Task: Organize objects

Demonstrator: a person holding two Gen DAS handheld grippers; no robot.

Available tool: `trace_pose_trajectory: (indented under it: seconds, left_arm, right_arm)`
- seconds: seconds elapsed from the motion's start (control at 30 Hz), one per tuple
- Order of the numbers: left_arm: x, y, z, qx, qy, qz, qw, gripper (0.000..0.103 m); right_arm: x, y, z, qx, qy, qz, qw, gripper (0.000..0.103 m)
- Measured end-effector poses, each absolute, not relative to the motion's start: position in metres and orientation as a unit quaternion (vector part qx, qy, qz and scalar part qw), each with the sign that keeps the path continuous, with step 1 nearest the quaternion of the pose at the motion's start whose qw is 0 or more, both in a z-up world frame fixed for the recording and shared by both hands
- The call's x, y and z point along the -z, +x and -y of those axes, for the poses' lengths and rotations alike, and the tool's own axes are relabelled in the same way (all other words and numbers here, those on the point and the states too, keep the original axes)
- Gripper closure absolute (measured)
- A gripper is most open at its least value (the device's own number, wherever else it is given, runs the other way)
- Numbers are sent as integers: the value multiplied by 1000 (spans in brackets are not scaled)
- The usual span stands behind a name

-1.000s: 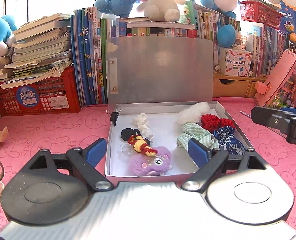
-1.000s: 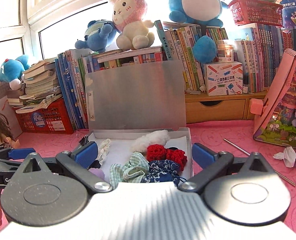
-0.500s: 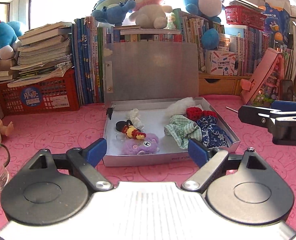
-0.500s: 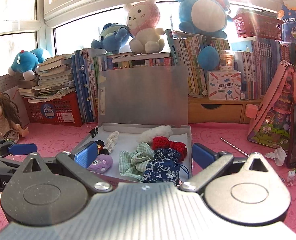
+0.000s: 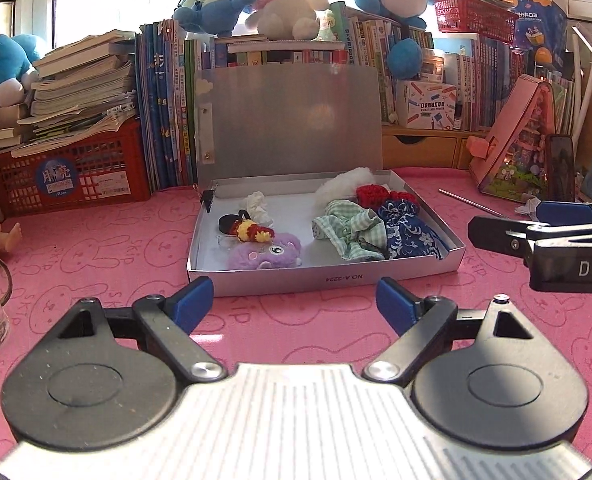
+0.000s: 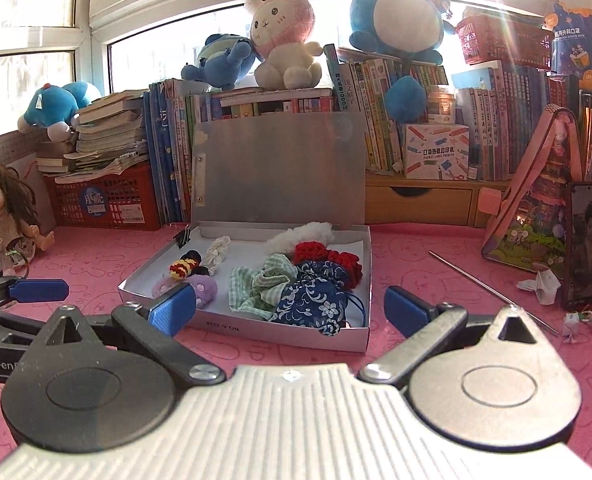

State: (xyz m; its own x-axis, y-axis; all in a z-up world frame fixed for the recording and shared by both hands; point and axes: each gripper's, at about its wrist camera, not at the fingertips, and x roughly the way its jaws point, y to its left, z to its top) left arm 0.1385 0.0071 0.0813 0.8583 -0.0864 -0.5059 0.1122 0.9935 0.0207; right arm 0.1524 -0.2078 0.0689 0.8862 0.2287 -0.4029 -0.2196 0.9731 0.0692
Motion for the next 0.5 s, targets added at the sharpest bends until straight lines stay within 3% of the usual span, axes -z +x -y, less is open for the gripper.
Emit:
trace_pose_trajectory:
  seconds: [0.5]
  left_arm:
    - [-39,125,-10,29,26,-279,959,12]
  right_arm:
    - [-23,143,206,-109,-5,-240,965,0]
